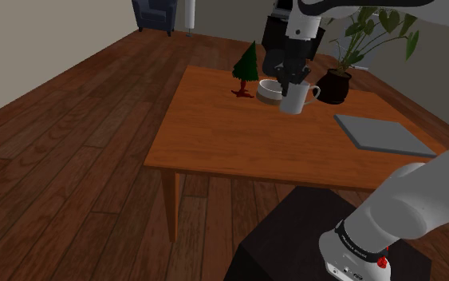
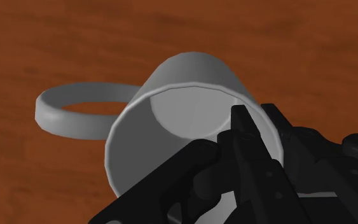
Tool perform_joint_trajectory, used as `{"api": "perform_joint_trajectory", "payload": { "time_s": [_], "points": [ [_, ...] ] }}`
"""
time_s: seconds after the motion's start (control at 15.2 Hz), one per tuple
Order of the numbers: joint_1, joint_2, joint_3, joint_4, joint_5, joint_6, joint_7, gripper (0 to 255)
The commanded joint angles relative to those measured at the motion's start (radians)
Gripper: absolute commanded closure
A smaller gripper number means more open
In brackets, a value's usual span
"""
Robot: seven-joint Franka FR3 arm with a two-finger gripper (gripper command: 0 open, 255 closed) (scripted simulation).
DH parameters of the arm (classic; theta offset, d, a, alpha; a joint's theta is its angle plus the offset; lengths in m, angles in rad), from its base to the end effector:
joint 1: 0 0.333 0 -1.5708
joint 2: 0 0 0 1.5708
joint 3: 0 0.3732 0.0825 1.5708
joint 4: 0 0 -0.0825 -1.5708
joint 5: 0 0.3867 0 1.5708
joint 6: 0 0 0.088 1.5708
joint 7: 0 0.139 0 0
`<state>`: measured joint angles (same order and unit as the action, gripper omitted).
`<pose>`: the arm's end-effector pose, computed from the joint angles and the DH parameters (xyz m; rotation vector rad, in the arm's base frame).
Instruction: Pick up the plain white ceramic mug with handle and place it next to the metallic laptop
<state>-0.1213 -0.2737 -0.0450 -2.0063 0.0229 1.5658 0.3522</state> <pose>0.4314 -0.0715 0.5820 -3.0076 0.7962 0.2645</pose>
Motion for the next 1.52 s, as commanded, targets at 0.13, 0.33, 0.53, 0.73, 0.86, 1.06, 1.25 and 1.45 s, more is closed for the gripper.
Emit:
{"api": "perform_joint_trajectory", "payload": {
  "time_s": [0.13, 0.33, 0.53, 0.73, 0.86, 1.06, 1.25, 1.45],
  "points": [
    [-0.043, 0.011, -0.065, 0.018, -0.034, -0.008, -0.103, 255],
    [-0.072, 0.034, -0.112, 0.043, -0.055, -0.01, -0.176, 255],
    [-0.101, 0.066, -0.158, 0.078, -0.072, -0.012, -0.25, 255],
    [-0.13, 0.108, -0.203, 0.123, -0.084, -0.013, -0.324, 255],
    [-0.15, 0.141, -0.232, 0.159, -0.088, -0.015, -0.375, 255],
    [-0.181, 0.199, -0.274, 0.222, -0.088, -0.019, -0.451, 255],
    [-0.216, 0.266, -0.314, 0.298, -0.08, -0.026, -0.529, 255],
    [-0.255, 0.345, -0.351, 0.387, -0.062, -0.038, -0.608, 255]
  ]
}}
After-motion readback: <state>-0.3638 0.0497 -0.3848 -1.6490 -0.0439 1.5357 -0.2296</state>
